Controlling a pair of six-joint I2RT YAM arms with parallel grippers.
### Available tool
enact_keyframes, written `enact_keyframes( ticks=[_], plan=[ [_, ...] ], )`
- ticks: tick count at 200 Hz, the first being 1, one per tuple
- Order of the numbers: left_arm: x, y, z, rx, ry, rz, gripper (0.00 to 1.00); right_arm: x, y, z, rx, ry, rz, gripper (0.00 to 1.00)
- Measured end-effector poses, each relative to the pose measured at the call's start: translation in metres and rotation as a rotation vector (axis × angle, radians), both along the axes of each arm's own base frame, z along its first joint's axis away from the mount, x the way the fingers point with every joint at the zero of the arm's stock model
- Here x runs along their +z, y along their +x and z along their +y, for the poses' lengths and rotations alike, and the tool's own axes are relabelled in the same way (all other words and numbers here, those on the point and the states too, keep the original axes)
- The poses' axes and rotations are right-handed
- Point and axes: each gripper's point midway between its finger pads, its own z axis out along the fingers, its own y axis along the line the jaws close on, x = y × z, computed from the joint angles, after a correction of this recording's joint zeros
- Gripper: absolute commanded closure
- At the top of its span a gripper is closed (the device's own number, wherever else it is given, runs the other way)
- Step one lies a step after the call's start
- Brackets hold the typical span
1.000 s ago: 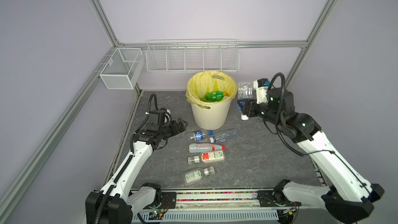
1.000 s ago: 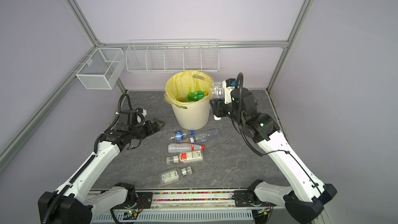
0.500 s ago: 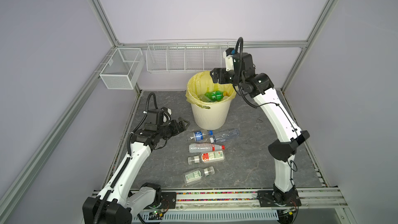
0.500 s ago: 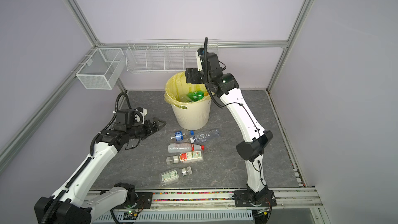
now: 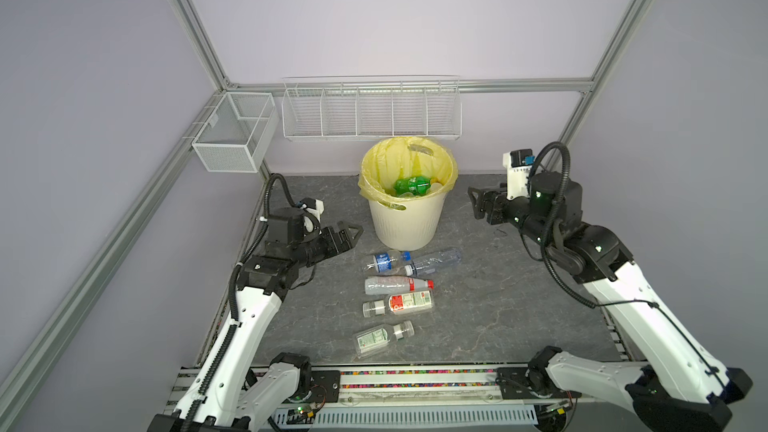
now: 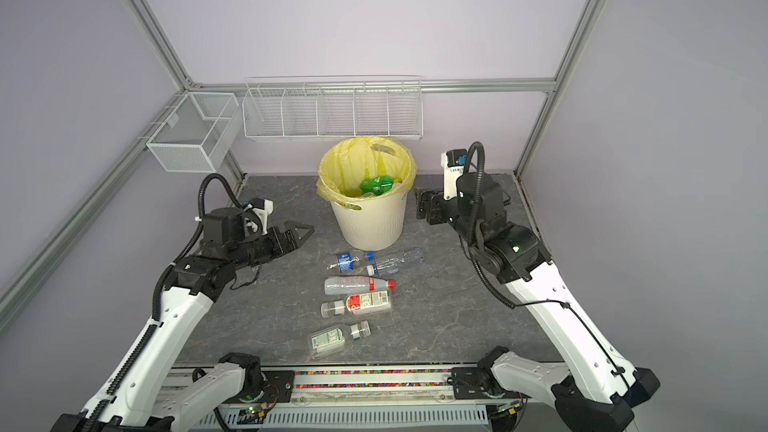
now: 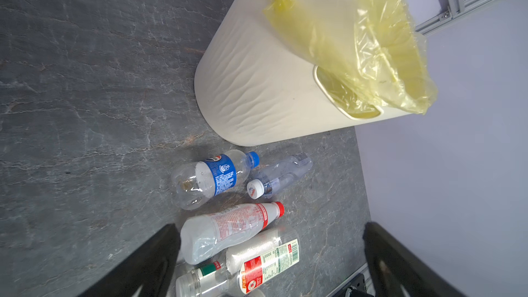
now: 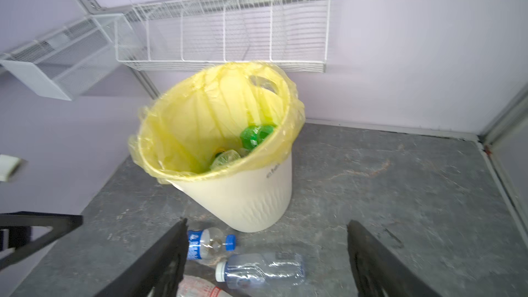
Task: Throw the plastic bottles in the bin
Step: 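Draw the right gripper back while the left gripper reaches toward the bottles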
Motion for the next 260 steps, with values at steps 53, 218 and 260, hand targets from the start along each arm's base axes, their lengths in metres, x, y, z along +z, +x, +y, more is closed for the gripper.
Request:
enact_keyframes(
  ticks=[53,218,260],
  plan=[
    [-0.017,-0.010,-0.011,-0.081,-0.012,0.057,0.00,-0.119,-0.028,-0.017,-0.039,-0.081,0.264,0.12],
    [-0.058,-0.100,-0.096,-0.465,0.145,-0.033,0.00,-0.208,-0.083,-0.037,-0.096,0.071,0.449,0.12],
    [-0.073,-0.104,-0.109,-0.504,0.211,-0.046,0.00,-0.218,-0.089,-0.042,-0.106,0.070,0.453,0.12]
  ],
)
